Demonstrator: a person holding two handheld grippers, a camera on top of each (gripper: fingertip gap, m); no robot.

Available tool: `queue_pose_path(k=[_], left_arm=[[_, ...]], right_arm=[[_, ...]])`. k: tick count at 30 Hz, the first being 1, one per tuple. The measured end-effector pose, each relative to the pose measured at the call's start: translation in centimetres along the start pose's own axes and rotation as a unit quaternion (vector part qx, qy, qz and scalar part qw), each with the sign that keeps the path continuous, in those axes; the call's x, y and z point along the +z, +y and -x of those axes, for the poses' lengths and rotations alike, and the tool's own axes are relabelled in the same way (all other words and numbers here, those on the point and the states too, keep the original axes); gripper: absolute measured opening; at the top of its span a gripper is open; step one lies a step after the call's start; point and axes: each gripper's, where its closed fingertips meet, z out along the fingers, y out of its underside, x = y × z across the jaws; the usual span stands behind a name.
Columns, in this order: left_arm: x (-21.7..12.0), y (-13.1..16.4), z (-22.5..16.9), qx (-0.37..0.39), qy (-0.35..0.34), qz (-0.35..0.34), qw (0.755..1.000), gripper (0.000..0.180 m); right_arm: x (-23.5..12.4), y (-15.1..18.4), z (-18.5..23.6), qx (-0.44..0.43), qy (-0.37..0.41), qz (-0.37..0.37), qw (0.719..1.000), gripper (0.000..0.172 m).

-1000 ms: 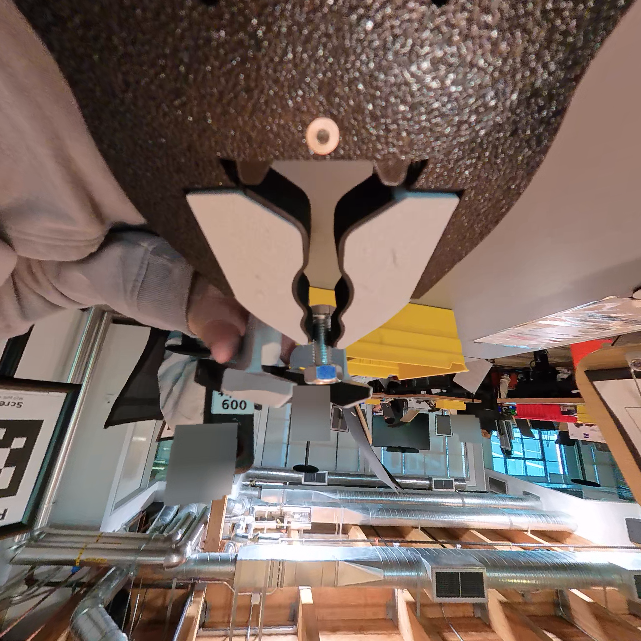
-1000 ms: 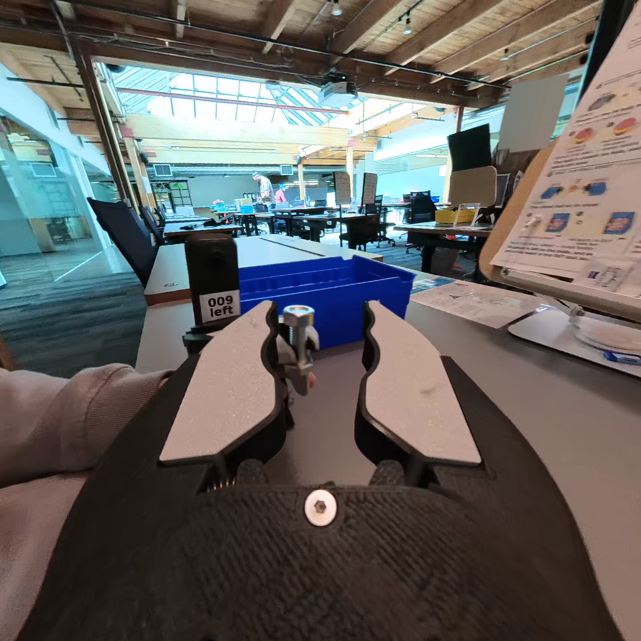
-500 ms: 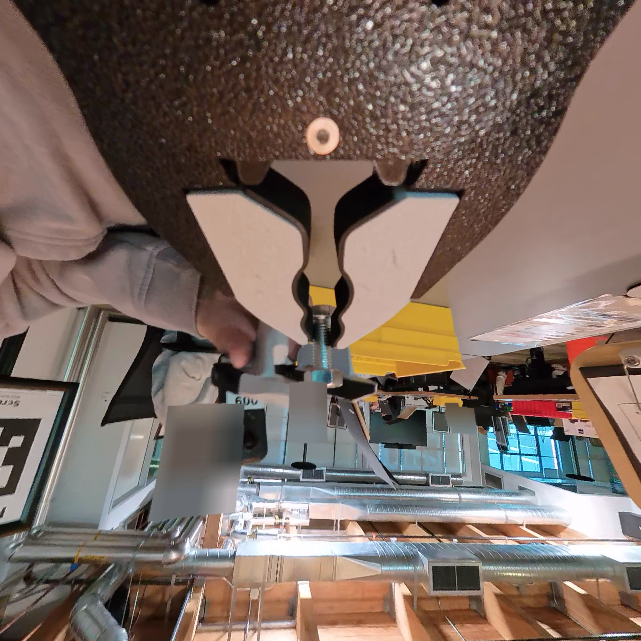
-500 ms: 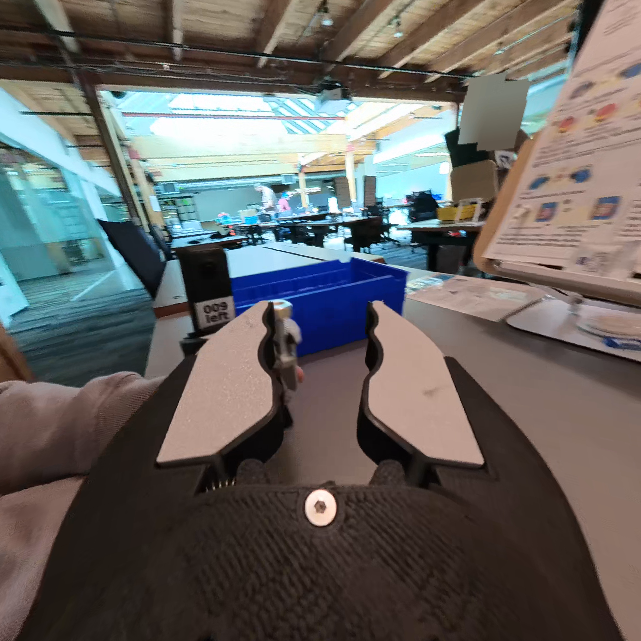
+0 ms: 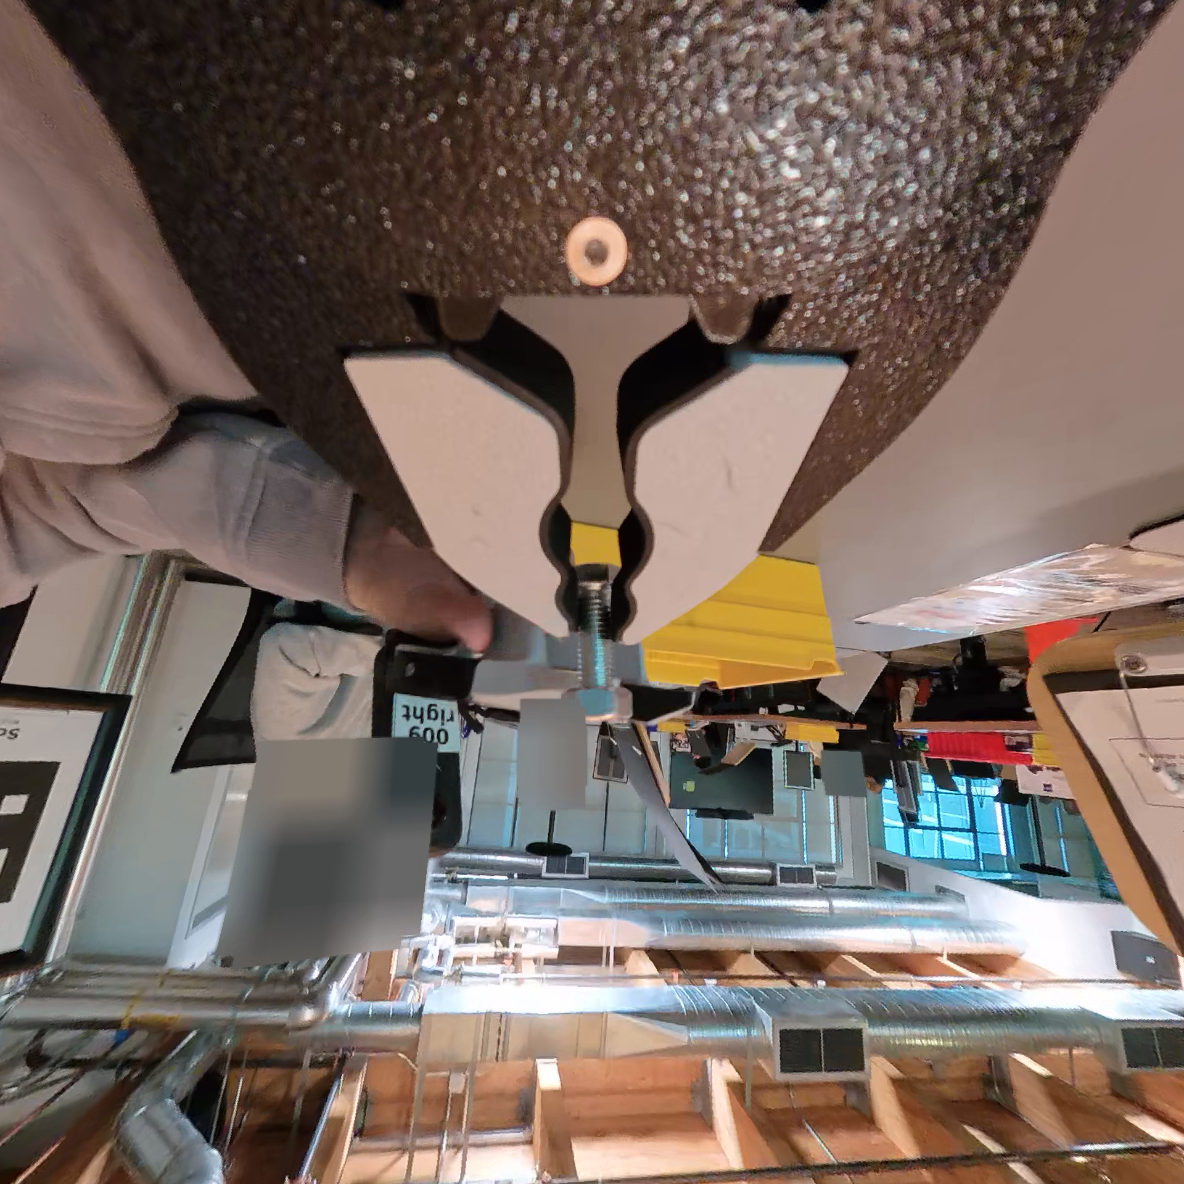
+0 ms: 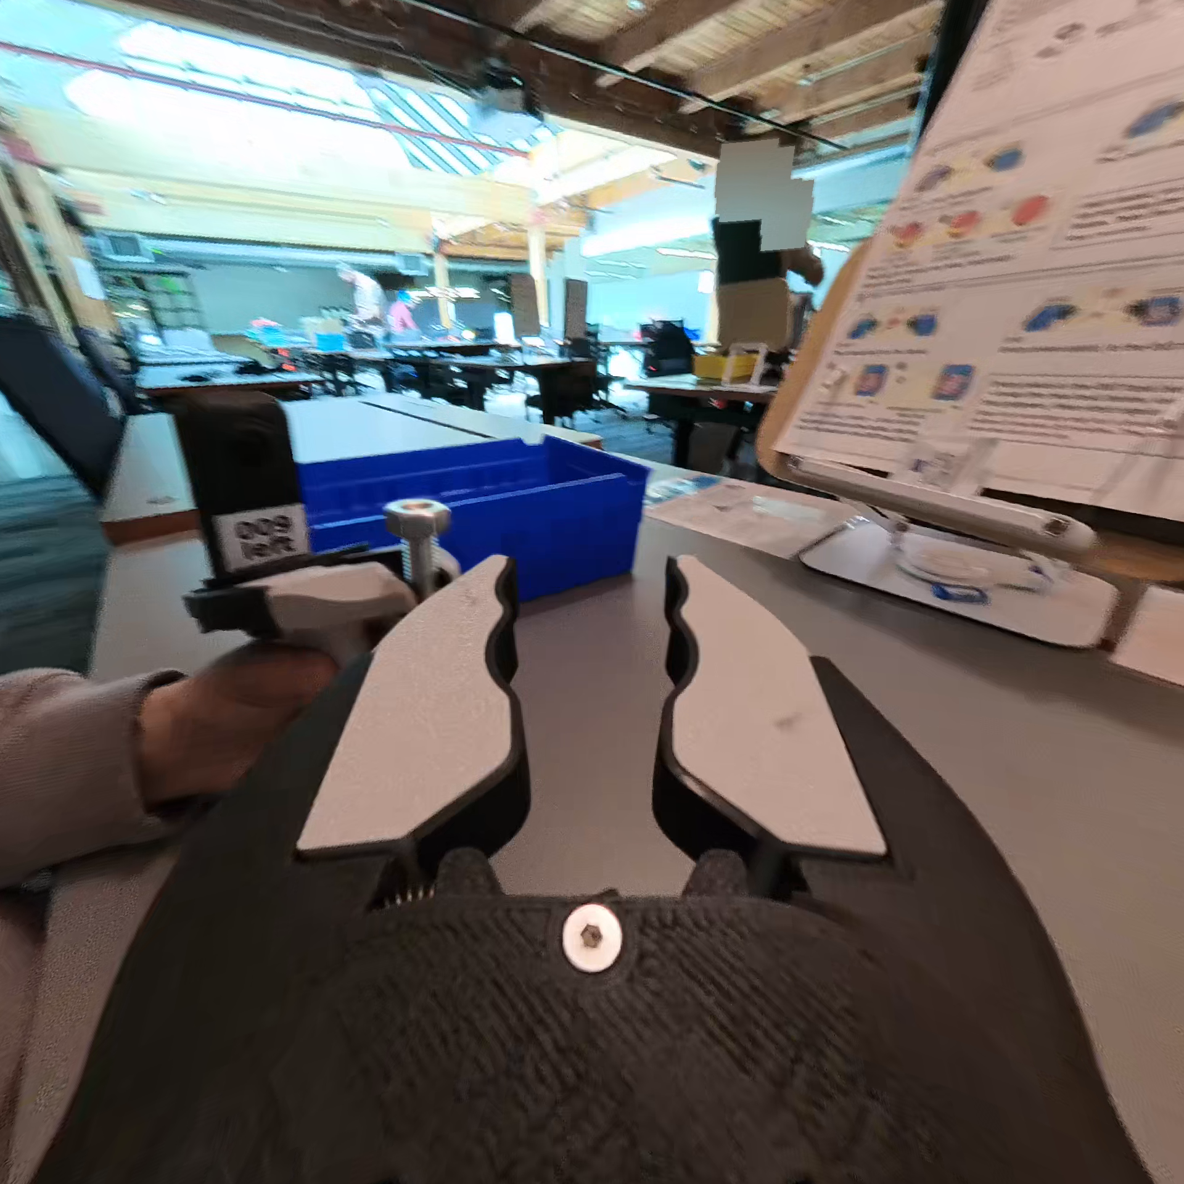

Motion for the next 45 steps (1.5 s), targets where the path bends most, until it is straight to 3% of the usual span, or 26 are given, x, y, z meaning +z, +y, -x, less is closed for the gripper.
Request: queue_pose_path(k=[3, 7, 16, 20, 23, 29, 32, 39, 41, 43, 45], left_arm=[[0.1, 0.2, 0.0, 0.004, -0.002, 0.007, 1.0, 0.008], [0.4, 0.7, -0.2, 0.017, -0.003, 0.023, 1.0, 0.008], [0.5, 0.7, -0.2, 0.019, 0.0, 0.023, 1.0, 0.008], [0.6, 0.8, -0.3, 0.02, 0.002, 0.025, 0.999, 0.008], [0.5, 0.7, -0.2, 0.02, 0.001, 0.025, 0.999, 0.008], [0.6, 0.7, -0.5, 0.021, 0.008, 0.025, 0.999, 0.008], [0.6, 0.6, -1.2, 0.017, 0.033, 0.019, 0.999, 0.008], [0.8, 0.7, -5.1, 0.0, 0.165, 0.024, 0.986, 0.008], [1.0, 0.9, -5.0, 0.005, 0.159, 0.028, 0.987, 0.008], [1.0, 0.9, -4.4, 0.009, 0.137, 0.029, 0.99, 0.008], [0.9, 0.8, -3.4, 0.015, 0.103, 0.025, 0.994, 0.008]], right_arm=[[-0.4, -0.1, 0.7, 0.025, -0.047, -0.001, 0.999, 0.052], [-0.1, -1.6, 4.0, 0.045, -0.122, -0.041, 0.991, 0.05], [1.4, -0.2, 4.4, 0.004, -0.078, -0.015, 0.997, 0.037], [1.2, -0.4, 4.5, 0.016, -0.086, -0.026, 0.996, 0.031], [1.2, -0.4, 5.1, 0.002, -0.104, -0.025, 0.994, 0.018], [0.9, -0.5, 5.3, 0.008, -0.124, -0.02, 0.992, 0.017], [0.5, -0.7, 5.8, 0.002, -0.156, -0.017, 0.988, 0.017], [-2.7, -1.2, 8.3, -0.029, -0.295, 0.003, 0.955, 0.018], [-2.9, -1.1, 8.0, -0.028, -0.29, 0.004, 0.957, 0.018], [-2.3, -1.1, 6.9, -0.031, -0.244, 0.002, 0.969, 0.033], [-1.9, -1.0, 6.1, -0.024, -0.219, 0.005, 0.975, 0.038]])
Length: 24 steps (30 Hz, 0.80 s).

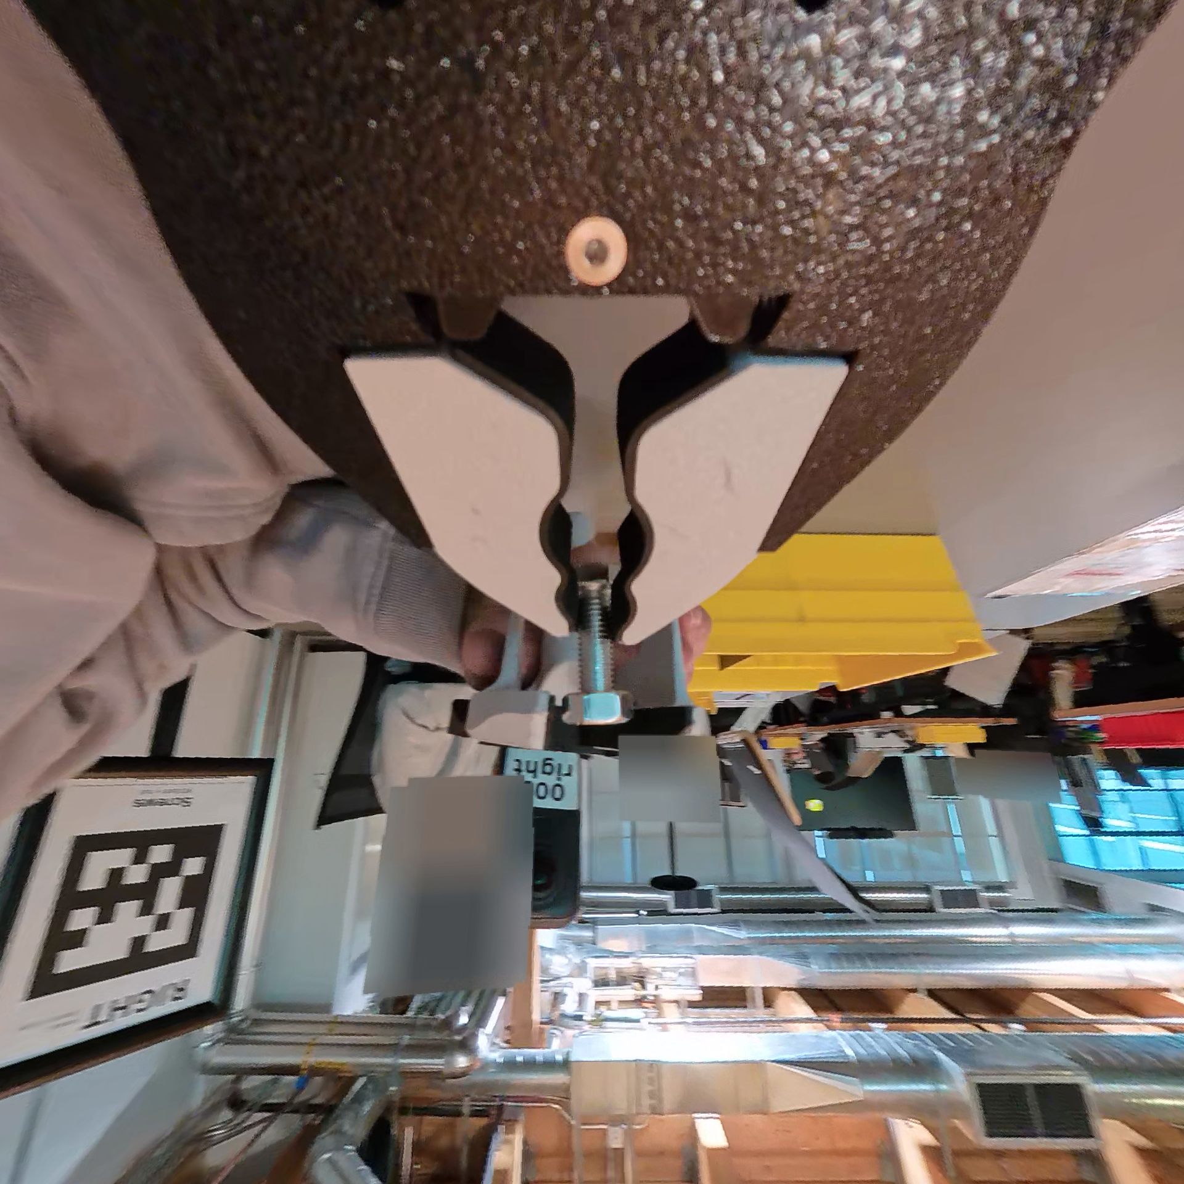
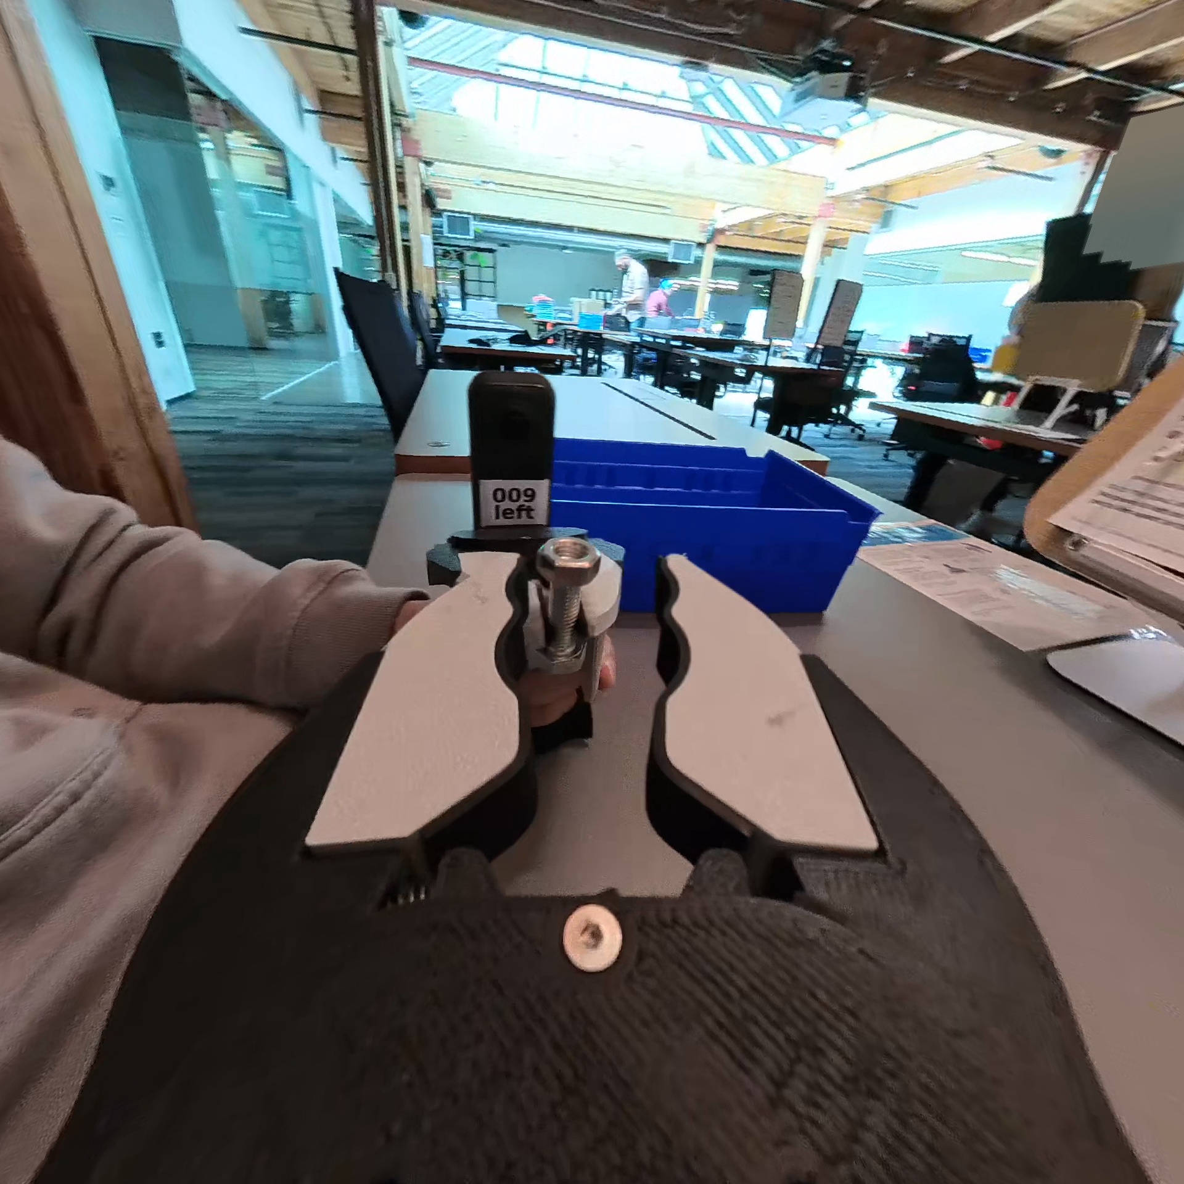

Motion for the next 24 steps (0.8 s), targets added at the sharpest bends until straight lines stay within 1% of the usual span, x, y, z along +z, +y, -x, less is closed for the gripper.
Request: queue_pose_path(k=[1, 2, 5, 6, 7, 8, 10, 13, 15, 18, 20, 22, 24], left_arm=[[-0.2, -0.1, 0.6, 0.001, -0.019, -0.003, 1.0, 0.008], [-0.4, -0.1, 1.3, 0.006, -0.046, -0.004, 0.999, 0.008], [-1.3, -0.4, 2.9, 0.027, -0.112, -0.004, 0.993, 0.008], [-1.6, -0.5, 3.3, 0.033, -0.129, -0.005, 0.991, 0.008], [-1.8, -0.6, 3.6, 0.038, -0.143, -0.007, 0.989, 0.008], [-1.9, -0.7, 3.9, 0.043, -0.156, -0.008, 0.987, 0.008], [-2.2, -0.8, 4.2, 0.049, -0.175, -0.009, 0.983, 0.008], [-2.2, -0.8, 4.3, 0.05, -0.178, -0.009, 0.983, 0.008], [-2.1, -0.7, 4.2, 0.049, -0.174, -0.006, 0.983, 0.008], [-1.9, -0.5, 4.1, 0.054, -0.172, 0.001, 0.984, 0.008], [-1.8, -0.3, 4.1, 0.057, -0.173, 0.007, 0.983, 0.008], [-1.8, -0.3, 4.0, 0.057, -0.171, 0.009, 0.984, 0.008], [-1.7, -0.2, 3.8, 0.048, -0.159, 0.008, 0.986, 0.008]], right_arm=[[0.0, -0.1, -0.5, 0.006, 0.016, -0.002, 1.0, 0.043], [0.1, -0.2, -1.0, 0.01, 0.035, -0.007, 0.999, 0.044], [1.0, -0.6, -1.4, 0.018, 0.076, -0.024, 0.997, 0.043], [1.5, -0.6, -1.9, 0.021, 0.104, -0.028, 0.994, 0.041], [1.9, -0.3, -2.4, 0.024, 0.137, -0.028, 0.99, 0.039], [2.4, 0.0, -2.6, 0.026, 0.158, -0.027, 0.987, 0.041], [3.2, 0.6, -2.4, 0.024, 0.182, -0.024, 0.983, 0.039], [3.6, 1.1, -2.7, 0.025, 0.22, -0.02, 0.975, 0.035], [3.4, 1.0, -2.8, 0.026, 0.229, -0.028, 0.973, 0.03], [3.2, 0.9, -3.0, 0.027, 0.238, -0.033, 0.97, 0.029], [3.1, 0.8, -3.0, 0.023, 0.237, -0.038, 0.97, 0.021], [3.1, 0.8, -2.9, 0.006, 0.233, -0.029, 0.972, 0.02], [3.2, 0.8, -2.5, -0.019, 0.207, -0.009, 0.978, 0.019]])
